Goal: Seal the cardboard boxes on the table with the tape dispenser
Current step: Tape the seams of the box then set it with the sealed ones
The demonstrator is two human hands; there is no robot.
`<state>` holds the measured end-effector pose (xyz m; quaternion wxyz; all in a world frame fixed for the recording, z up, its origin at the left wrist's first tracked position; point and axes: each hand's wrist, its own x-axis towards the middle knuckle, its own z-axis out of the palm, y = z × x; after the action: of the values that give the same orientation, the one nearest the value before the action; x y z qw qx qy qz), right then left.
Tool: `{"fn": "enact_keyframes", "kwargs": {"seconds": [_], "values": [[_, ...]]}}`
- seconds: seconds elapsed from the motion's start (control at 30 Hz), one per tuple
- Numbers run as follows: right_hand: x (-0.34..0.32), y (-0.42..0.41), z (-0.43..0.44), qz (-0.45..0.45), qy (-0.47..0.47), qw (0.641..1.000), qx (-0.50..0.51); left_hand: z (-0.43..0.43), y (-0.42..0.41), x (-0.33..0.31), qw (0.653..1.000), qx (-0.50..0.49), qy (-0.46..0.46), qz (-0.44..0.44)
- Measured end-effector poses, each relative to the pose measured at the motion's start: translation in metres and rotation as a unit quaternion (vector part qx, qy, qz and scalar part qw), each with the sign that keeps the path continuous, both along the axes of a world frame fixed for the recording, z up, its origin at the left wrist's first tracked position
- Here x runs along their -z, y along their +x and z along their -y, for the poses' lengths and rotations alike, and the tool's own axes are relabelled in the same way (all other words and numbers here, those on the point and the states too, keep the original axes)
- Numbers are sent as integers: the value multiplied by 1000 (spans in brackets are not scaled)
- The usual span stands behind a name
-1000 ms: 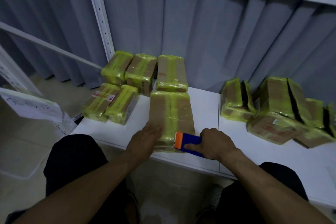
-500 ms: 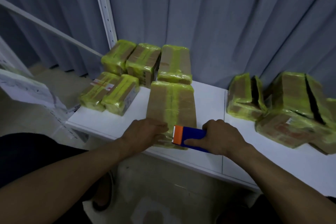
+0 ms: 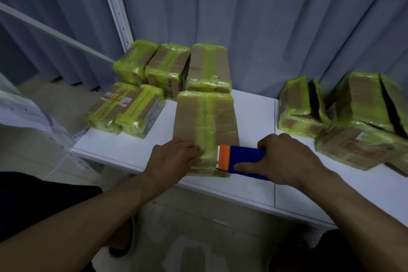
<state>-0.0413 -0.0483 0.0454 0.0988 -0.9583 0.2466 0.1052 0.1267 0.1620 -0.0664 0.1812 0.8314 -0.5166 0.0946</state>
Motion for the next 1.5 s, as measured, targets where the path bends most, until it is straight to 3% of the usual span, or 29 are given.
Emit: {"fn": "enact_keyframes", "kwargs": {"seconds": [0.27, 0.43, 0.67, 0.8, 0.97, 1.23, 1.5], "values": [[6, -1, 2, -16, -28, 999, -2, 1, -8, -3, 1000, 16, -7, 24], [10, 3, 3, -29, -47, 998, -6, 9, -17, -1, 999, 25, 27, -8], [14, 0, 5, -29, -18, 999, 8, 24, -16, 1, 998, 49, -25, -24], [18, -6, 7, -20, -11, 1000, 10, 28, -13, 1, 995, 80, 30, 55], [19, -14, 9, 6, 13, 1000, 2, 27, -1, 5, 992, 94, 66, 53], [6, -40, 26, 0, -23, 1000, 19, 25, -11, -2, 988, 129, 16, 82], [21, -29, 26, -17, -31, 999, 11, 28, -16, -4, 989, 143, 21, 20]]}}
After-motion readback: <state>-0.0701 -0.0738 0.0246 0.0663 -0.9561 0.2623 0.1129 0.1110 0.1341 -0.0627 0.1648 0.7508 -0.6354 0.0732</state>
